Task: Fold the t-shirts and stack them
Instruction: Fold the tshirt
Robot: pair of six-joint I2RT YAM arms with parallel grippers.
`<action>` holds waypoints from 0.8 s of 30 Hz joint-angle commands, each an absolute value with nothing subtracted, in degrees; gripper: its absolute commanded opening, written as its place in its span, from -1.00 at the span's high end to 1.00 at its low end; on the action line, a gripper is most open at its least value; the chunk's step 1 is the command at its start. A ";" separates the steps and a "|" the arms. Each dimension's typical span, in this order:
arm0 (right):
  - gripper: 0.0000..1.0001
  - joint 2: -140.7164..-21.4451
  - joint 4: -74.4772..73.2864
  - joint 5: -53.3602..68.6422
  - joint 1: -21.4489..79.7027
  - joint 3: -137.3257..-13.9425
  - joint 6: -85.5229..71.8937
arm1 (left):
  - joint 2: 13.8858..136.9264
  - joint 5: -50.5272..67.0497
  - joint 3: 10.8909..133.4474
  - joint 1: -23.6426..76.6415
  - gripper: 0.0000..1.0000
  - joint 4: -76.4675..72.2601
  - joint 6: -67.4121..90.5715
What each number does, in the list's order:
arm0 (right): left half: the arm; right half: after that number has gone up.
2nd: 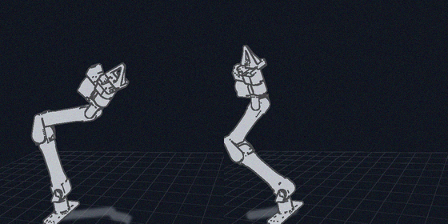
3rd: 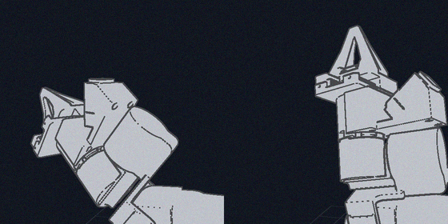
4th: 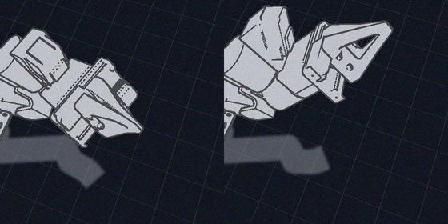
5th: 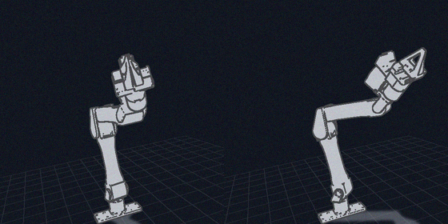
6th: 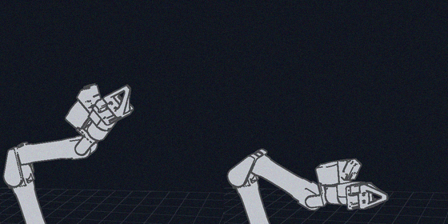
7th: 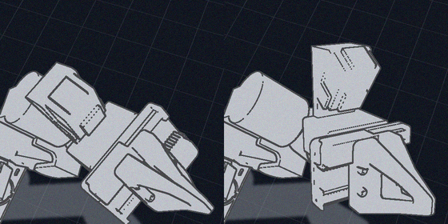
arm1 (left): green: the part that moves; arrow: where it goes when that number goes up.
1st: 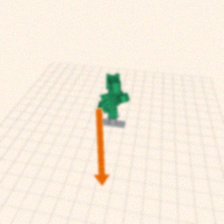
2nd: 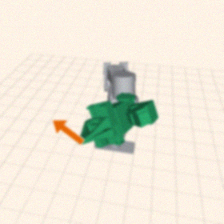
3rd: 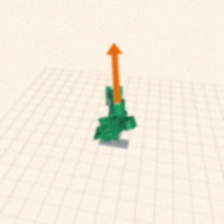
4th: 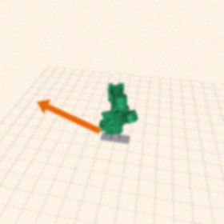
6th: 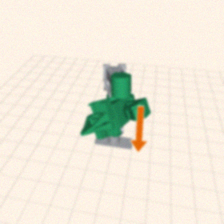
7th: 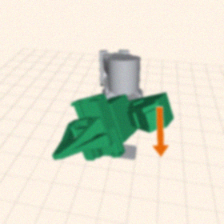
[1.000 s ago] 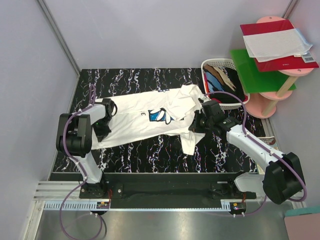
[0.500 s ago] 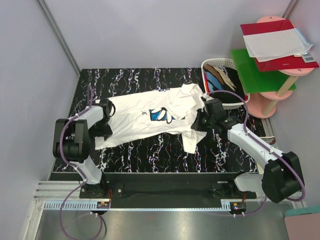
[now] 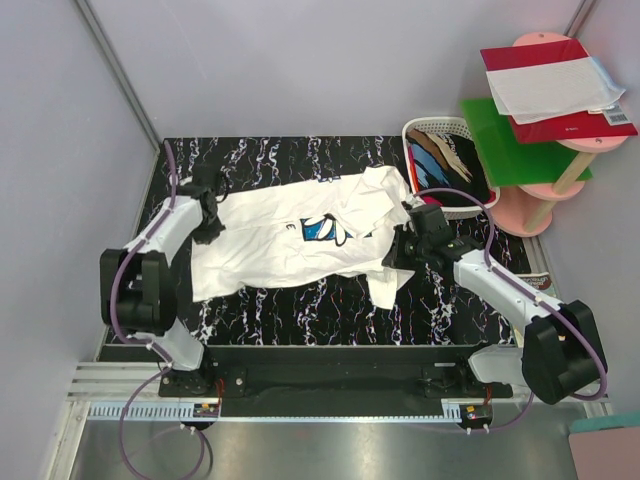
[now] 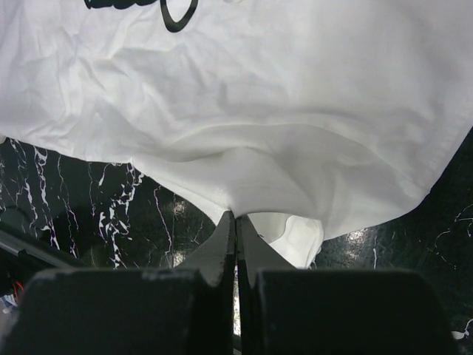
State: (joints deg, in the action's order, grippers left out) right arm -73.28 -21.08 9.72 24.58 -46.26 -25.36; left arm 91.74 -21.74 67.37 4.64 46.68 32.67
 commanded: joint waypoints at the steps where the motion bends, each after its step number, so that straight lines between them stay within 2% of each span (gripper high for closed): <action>1: 0.99 -73.39 -19.16 11.42 24.26 -44.91 -26.10 | 101.75 -21.71 79.52 4.75 1.00 44.82 31.91; 11: 0.99 -74.18 -18.19 12.48 24.26 -42.98 -26.37 | 133.29 -20.74 119.48 4.48 1.00 59.21 28.65; 24: 0.95 -80.50 -17.58 13.62 24.26 -46.58 -25.40 | 145.36 -15.38 135.87 3.34 1.00 61.00 27.95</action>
